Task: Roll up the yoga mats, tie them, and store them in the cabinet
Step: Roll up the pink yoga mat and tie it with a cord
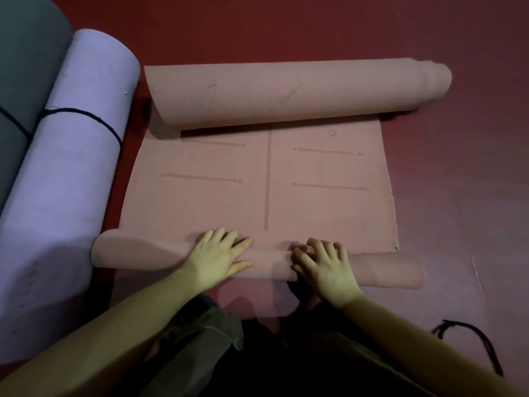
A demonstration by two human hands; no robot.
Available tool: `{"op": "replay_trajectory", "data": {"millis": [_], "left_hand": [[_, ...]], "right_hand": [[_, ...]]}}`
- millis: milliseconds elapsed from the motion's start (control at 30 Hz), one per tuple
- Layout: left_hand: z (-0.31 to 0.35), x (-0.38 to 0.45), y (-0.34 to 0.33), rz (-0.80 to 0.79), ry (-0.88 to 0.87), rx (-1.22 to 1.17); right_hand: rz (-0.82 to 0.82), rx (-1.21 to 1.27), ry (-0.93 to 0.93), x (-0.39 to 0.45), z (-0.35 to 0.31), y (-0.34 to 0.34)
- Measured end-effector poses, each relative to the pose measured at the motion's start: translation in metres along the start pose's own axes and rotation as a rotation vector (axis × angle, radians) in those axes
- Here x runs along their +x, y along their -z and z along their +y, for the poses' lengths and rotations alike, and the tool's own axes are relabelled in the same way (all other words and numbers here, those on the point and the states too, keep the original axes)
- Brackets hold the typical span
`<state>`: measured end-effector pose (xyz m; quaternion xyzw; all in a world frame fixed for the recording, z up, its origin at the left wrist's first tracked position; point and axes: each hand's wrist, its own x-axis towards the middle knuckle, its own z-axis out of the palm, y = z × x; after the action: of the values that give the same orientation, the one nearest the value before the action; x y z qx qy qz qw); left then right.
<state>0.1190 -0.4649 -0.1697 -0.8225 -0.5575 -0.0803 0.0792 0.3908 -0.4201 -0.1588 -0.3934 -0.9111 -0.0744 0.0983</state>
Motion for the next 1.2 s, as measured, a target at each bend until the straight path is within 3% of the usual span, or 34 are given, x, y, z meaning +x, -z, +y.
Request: {"op": "replay_trajectory", "data": {"millis": [133, 333, 467, 667, 833, 967, 1200], "left_hand": [[-0.004, 0.006, -0.004, 0.008, -0.012, 0.06], [-0.004, 0.006, 0.001, 0.11, -0.143, -0.04], [-0.005, -0.002, -0.003, 0.02, -0.145, -0.057], [-0.023, 0.021, -0.004, -0.14, -0.157, -0.09], [-0.029, 0.034, -0.003, -0.085, -0.087, -0.075], [-0.012, 0.03, -0.001, 0.003, -0.068, -0.045], [-0.024, 0.051, -0.002, -0.109, -0.037, -0.093]], "right_hand": [[-0.024, 0.021, 0.035, -0.005, 0.003, 0.002], [0.004, -0.024, -0.015, 0.005, 0.002, -0.004], [0.048, 0.011, 0.009, 0.01, 0.003, -0.005], [-0.039, 0.024, -0.005, 0.017, 0.007, -0.001], [0.005, -0.018, -0.036, 0.03, 0.008, -0.002], [-0.063, -0.016, -0.117, 0.042, 0.014, -0.01], [-0.096, 0.026, -0.166, 0.049, 0.003, -0.001]]}}
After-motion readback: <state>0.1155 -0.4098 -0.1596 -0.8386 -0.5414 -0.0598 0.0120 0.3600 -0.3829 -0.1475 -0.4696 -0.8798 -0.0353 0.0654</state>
